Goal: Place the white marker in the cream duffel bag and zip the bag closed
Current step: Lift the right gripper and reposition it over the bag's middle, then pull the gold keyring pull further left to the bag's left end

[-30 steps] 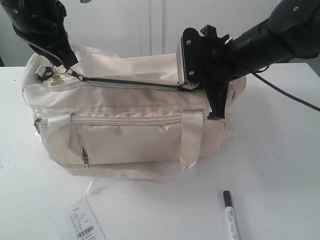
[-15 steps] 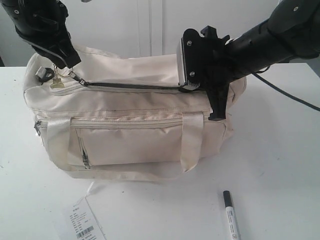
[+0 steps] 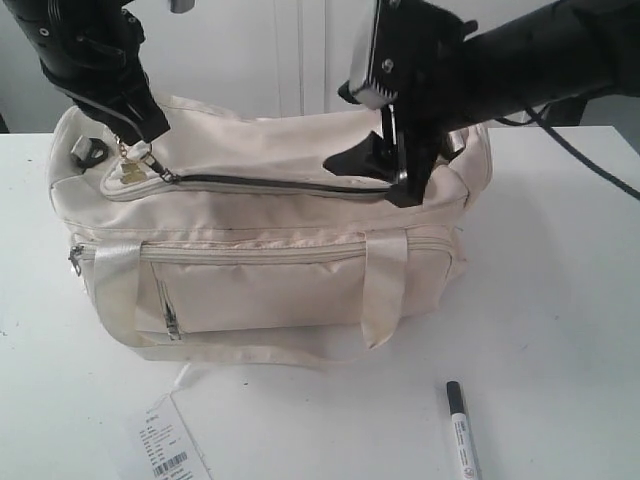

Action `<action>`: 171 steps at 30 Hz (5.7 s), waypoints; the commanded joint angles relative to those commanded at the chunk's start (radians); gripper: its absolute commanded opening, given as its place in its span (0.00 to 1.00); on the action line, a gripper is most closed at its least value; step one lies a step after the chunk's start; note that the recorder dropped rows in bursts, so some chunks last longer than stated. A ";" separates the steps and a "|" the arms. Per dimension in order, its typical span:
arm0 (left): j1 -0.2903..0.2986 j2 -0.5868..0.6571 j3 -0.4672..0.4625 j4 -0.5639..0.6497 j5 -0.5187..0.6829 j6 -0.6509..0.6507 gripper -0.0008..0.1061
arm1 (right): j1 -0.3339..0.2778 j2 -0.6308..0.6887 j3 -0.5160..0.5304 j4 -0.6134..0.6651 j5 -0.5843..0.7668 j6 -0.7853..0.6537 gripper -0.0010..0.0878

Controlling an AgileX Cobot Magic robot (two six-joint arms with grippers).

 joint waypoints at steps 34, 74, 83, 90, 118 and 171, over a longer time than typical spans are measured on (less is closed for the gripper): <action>0.000 0.000 0.000 0.000 0.000 0.004 0.01 | 0.139 0.345 -0.249 -0.123 -0.033 0.169 0.71; 0.000 -0.002 0.000 0.138 0.000 -0.002 0.01 | 0.139 0.339 -0.262 -0.212 -0.031 0.281 0.01; 0.058 -0.002 0.000 0.124 0.000 0.008 0.01 | 0.139 0.339 -0.262 -0.212 -0.050 0.304 0.01; 0.062 -0.002 0.000 0.121 0.000 0.017 0.01 | 0.139 0.339 -0.262 -0.212 -0.052 0.304 0.01; 0.141 -0.002 0.000 0.080 0.000 0.047 0.01 | 0.139 0.339 -0.262 -0.212 -0.062 0.315 0.01; 0.209 0.000 0.000 0.182 0.000 0.022 0.01 | 0.139 0.339 -0.262 -0.212 -0.070 0.315 0.01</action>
